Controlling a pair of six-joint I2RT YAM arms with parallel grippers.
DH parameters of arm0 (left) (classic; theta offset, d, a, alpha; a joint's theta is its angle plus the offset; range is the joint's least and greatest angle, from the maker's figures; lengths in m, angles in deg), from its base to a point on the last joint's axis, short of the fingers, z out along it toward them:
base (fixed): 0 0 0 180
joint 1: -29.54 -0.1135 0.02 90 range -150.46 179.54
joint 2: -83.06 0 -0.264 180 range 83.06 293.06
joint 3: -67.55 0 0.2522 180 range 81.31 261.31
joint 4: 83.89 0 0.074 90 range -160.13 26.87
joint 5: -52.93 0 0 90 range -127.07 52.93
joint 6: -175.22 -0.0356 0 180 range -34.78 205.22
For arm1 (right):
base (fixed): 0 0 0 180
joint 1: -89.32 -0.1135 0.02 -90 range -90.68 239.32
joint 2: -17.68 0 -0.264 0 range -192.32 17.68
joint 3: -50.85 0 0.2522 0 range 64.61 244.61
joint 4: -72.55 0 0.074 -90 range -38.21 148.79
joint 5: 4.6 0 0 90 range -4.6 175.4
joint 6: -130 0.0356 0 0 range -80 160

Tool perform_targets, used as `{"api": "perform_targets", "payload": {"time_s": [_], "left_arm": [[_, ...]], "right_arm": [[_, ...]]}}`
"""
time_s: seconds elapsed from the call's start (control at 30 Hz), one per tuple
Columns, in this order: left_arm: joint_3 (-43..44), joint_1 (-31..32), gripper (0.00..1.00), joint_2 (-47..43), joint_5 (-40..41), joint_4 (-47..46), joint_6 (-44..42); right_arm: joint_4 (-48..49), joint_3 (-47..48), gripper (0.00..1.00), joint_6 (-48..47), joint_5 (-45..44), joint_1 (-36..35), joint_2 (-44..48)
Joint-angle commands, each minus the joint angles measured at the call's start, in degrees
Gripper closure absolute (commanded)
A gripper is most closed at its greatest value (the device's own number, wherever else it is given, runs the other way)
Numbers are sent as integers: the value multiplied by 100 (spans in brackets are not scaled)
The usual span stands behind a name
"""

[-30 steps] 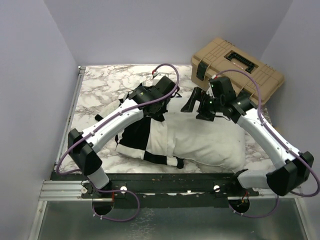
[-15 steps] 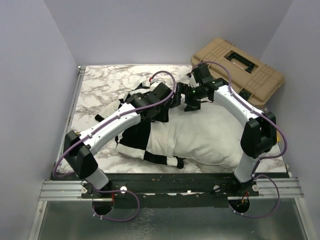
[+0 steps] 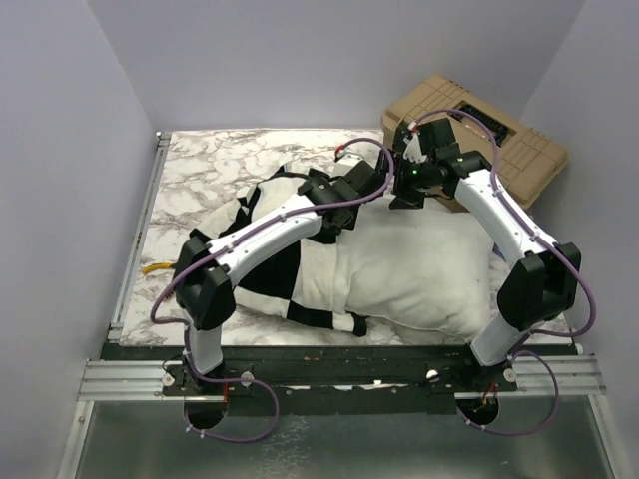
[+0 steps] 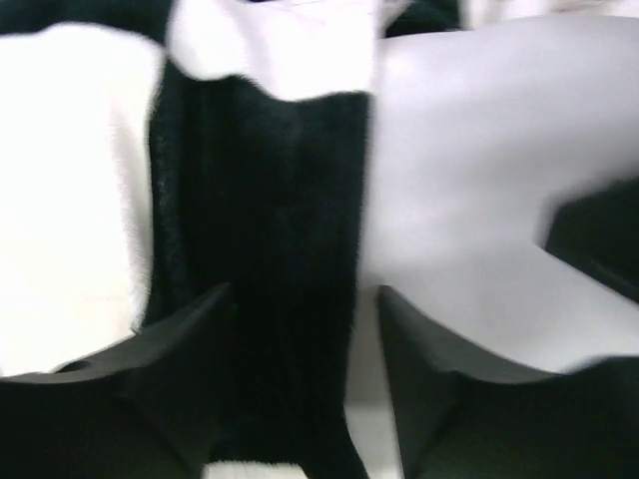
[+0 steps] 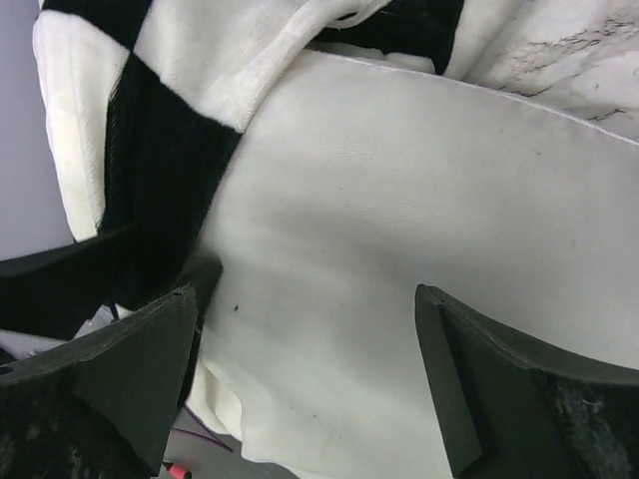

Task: Put the pillow into the pillowcase
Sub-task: Stuff the pillow into the pillowcase.

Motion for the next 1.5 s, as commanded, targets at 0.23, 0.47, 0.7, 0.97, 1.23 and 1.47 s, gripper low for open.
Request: {"api": "perform_targets", "payload": {"time_s": [0.23,0.47,0.7,0.97,1.23,1.47], "left_arm": [[1062,-154,100,501,2657,1156,-523],[1258,-189,100,-35,1304,924,-722],[1336,-340,100,-402,-560,38,-303],[1743,-337,100,-617,-2142,-741,158],[1948,-69,100,-486,-3063,-1180,588],[2411,936,100,-75,-3598,-1202,85]], "right_arm": [[72,480,6,-574,921,-87,-780],[426,1214,11,-757,2279,-257,-1872],[2748,138,75,970,3847,-1007,-2111],[6976,-1117,100,4604,3672,-747,-1199],[8214,-1641,100,6092,2326,-555,-543],[8571,-1585,100,6424,1807,-548,-643]]}}
